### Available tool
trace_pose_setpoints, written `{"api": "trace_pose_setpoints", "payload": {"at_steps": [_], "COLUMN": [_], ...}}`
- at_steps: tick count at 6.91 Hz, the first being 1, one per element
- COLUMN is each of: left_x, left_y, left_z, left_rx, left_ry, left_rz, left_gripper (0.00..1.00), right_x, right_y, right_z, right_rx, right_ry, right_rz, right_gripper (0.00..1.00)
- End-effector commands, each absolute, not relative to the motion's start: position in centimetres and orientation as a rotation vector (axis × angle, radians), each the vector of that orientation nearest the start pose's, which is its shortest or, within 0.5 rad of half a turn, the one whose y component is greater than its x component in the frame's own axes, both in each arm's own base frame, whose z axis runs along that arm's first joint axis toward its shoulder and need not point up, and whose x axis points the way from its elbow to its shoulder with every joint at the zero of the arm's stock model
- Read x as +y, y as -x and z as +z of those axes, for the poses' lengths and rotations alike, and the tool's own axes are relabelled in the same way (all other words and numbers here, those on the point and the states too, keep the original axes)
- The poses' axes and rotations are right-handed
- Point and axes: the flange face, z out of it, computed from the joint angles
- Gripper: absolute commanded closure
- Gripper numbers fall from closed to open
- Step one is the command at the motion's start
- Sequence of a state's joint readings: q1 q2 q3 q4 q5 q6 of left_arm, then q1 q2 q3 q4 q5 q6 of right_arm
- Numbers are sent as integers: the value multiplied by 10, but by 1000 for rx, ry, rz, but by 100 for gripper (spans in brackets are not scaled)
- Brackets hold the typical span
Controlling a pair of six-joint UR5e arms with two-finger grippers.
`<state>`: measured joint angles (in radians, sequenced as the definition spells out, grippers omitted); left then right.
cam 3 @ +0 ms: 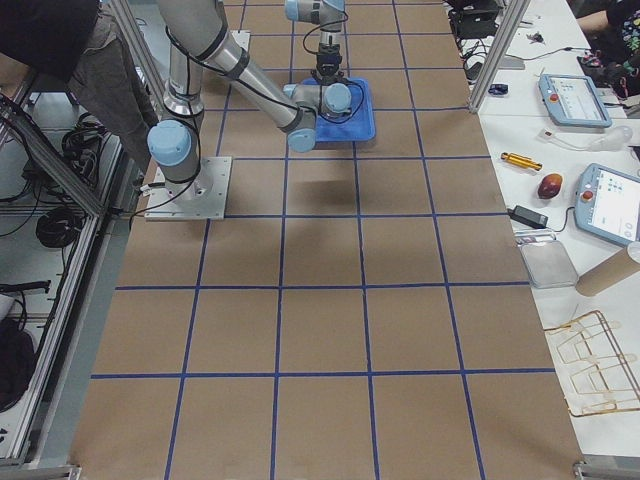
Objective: Assemble white blocks and place on blue tray
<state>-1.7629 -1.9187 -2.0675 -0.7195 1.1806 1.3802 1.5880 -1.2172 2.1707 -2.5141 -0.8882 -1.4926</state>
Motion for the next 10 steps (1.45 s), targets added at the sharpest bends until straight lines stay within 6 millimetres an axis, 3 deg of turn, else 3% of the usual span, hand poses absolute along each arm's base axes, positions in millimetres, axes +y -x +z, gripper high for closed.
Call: {"api": "trace_pose_setpoints", "payload": {"at_steps": [1, 8, 10], "left_x": [-462, -458, -458], "left_y": [267, 268, 268], "left_z": [170, 163, 158], "left_rx": [-1963, -1951, -1949], "left_ry": [1973, 1957, 1953], "left_rz": [361, 349, 339], "left_gripper": [100, 100, 100], "right_x": [-467, -460, -458], "right_y": [-206, -208, -224], "right_z": [159, 155, 147], "right_rx": [1877, 1901, 1886], "right_ry": [1752, 1721, 1750], "right_rz": [-592, -580, -588], "right_gripper": [100, 100, 100]}}
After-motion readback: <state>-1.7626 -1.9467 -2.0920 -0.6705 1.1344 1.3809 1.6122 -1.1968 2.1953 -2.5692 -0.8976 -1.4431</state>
